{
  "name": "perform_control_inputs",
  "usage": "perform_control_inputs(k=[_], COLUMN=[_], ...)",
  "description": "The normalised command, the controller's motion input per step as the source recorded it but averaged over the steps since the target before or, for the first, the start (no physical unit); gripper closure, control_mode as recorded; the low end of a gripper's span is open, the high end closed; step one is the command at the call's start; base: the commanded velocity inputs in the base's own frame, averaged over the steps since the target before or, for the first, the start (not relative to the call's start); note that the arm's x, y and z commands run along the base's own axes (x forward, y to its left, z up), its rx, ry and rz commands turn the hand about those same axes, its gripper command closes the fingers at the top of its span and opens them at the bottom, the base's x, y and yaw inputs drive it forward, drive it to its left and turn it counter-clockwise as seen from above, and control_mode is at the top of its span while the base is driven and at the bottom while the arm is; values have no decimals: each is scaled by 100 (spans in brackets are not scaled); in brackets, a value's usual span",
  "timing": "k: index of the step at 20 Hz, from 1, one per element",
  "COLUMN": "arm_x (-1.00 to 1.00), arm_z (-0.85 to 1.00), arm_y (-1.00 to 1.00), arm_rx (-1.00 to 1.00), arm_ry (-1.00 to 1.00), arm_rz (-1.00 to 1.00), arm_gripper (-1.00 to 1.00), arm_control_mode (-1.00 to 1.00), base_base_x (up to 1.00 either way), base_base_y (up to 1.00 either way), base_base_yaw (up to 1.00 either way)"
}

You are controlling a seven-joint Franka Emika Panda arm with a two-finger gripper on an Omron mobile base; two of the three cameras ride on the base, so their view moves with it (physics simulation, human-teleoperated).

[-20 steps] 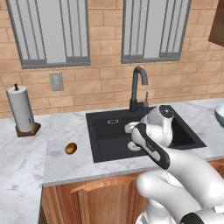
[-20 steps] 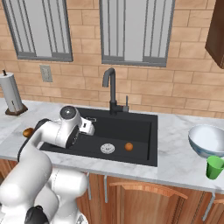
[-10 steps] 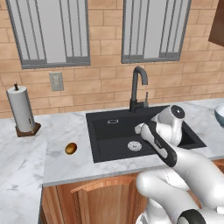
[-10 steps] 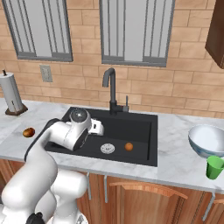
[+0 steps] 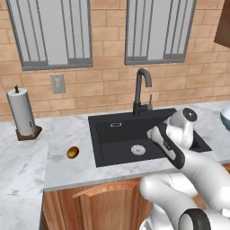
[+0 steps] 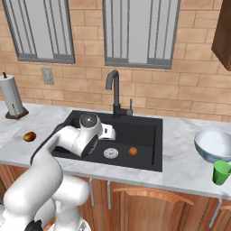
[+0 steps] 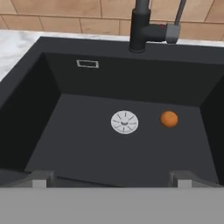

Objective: Remove the mango and tangerine from the sink. Then move the bowl and cup from the counter to the sink for washing.

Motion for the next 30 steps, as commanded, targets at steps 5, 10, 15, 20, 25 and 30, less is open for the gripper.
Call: perform_control_inputs(k=[5,10,15,20,25,30], arm_x=[-1,0,0,7,2,2], arm_z=[0,0,0,0,0,0], arm_y=[-36,-37,-31,-23,-25,-19], arm_rx=[-2,0,-1,-4,-6,-2], arm_ry=[0,0,0,1,3,4], arm_rz=[4,6,3,0,0,0], arm_gripper=[-100,-100,-100,-100,-100,-100], arm_control_mode=[-100,-100,-100,-100,-100,-100], base_base_x=[0,0,0,0,0,0], base_base_y=[0,0,0,0,0,0], base_base_yaw=[0,0,0,0,0,0])
